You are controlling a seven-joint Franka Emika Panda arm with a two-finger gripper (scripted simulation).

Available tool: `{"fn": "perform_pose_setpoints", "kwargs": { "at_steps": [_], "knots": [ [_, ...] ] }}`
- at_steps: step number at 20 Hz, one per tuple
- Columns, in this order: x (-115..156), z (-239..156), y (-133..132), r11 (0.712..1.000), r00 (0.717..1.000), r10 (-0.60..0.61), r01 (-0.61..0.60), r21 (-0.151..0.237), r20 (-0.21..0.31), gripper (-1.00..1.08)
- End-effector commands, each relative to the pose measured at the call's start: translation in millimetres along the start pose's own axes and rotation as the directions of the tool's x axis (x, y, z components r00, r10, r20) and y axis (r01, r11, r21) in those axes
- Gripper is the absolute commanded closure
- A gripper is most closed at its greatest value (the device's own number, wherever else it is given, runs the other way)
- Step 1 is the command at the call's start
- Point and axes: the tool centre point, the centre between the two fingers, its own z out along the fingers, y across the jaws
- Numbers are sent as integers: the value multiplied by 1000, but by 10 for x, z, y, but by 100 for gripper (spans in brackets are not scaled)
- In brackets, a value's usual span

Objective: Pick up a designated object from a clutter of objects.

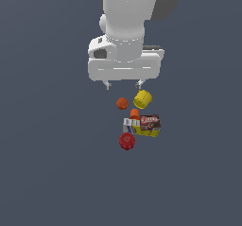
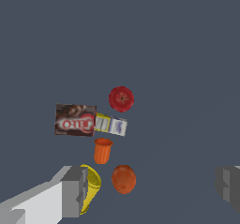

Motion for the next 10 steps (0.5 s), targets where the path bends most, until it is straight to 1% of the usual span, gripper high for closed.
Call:
{"fn": "perform_pose_setpoints", "kwargs": {
  "at_steps": [1,10],
  "knots": [
    [0,0,0,1000,1000,0,0,0,0,-92],
    [21,50,-10,999,999,46,-46,25,20,-92]
  ]
}}
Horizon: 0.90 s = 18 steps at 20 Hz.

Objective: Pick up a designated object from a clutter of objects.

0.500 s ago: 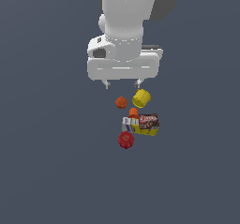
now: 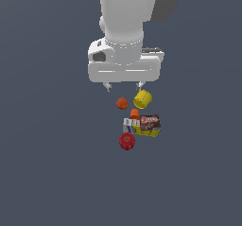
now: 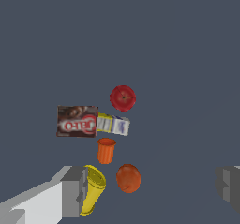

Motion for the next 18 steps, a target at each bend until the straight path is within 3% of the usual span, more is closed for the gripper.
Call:
{"fn": "perform_pose_setpoints", "kwargs": {
  "at_steps": [1,10,18],
  "knots": [
    [2,1,0,1000,1000,10,-10,4,3,-92],
    [20,76,-24,999,999,-43,43,-1,3,-92],
    [65,299,-98,981,981,-192,192,-11,7,-92]
  ]
}}
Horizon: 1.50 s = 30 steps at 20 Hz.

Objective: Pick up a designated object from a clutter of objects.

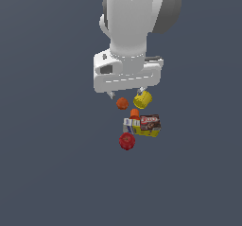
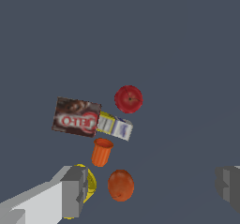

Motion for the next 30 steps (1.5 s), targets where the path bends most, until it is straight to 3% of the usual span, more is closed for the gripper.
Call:
{"fn": "perform_pose_setpoints", "kwargs": {
  "at_steps": [1,8,15,22,30],
  "knots": [
    [20,90,-28,998,998,-60,60,-4,2,-92],
    [80,398,-132,964,964,-265,265,-13,9,-92],
    [119,713,-251,885,885,-465,465,-15,17,-92],
    [136,1025,-381,765,765,-644,644,-13,23,-92],
    [128,1377,-544,583,583,-812,813,-5,24,-92]
  ]
}}
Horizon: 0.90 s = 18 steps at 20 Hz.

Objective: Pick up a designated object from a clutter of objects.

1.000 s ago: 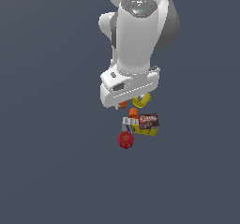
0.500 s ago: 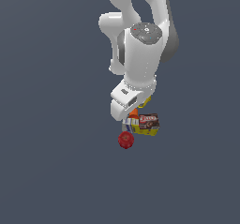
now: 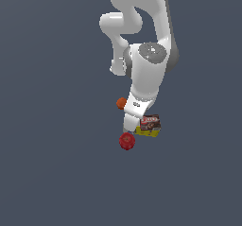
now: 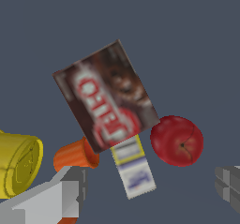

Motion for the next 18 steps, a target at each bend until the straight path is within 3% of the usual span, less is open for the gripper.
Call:
{"fn": "perform_pose_setpoints", "kwargs": {
  "at_steps": [1,9,18],
  "knots": [
    [41,108,-39,997,997,-79,79,1,-1,-92],
    [137,368,-147,964,964,-267,267,3,-7,-92],
    [182,492,-207,935,935,-355,355,3,-11,-92]
  ]
}}
